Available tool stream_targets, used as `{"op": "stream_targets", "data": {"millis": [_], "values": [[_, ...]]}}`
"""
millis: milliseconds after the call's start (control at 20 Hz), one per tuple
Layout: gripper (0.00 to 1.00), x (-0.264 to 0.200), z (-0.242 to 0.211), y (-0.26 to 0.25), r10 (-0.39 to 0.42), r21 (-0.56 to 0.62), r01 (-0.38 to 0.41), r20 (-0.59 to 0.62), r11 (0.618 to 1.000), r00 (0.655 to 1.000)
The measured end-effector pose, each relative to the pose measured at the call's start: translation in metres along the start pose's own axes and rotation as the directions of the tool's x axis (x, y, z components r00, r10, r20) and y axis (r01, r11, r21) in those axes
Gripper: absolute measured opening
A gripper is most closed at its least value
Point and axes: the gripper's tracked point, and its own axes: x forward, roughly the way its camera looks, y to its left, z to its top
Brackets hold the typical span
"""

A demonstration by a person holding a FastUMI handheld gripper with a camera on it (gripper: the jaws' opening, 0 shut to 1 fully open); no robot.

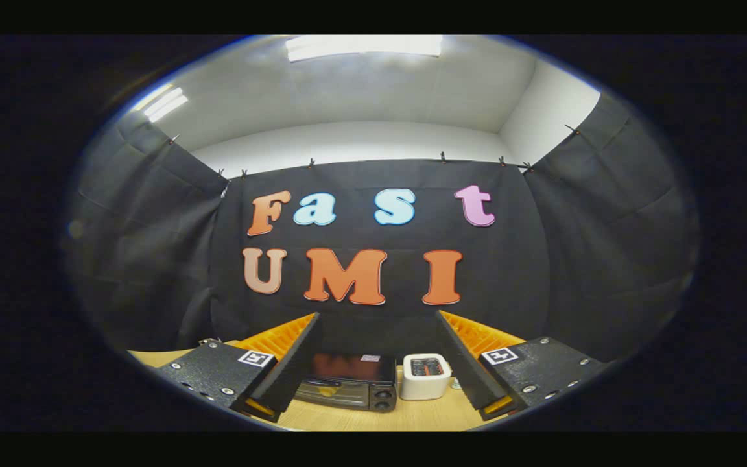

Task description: Open the toaster oven, put the food inside, and close the toaster oven door.

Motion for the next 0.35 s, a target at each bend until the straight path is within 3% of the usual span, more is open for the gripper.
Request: {"op": "stream_targets", "data": {"millis": [350], "values": [[1.0, 0.0056, 0.0072, -0.0003, 0.014, -0.005, -0.014, 0.004, 1.0, 1.0]]}}
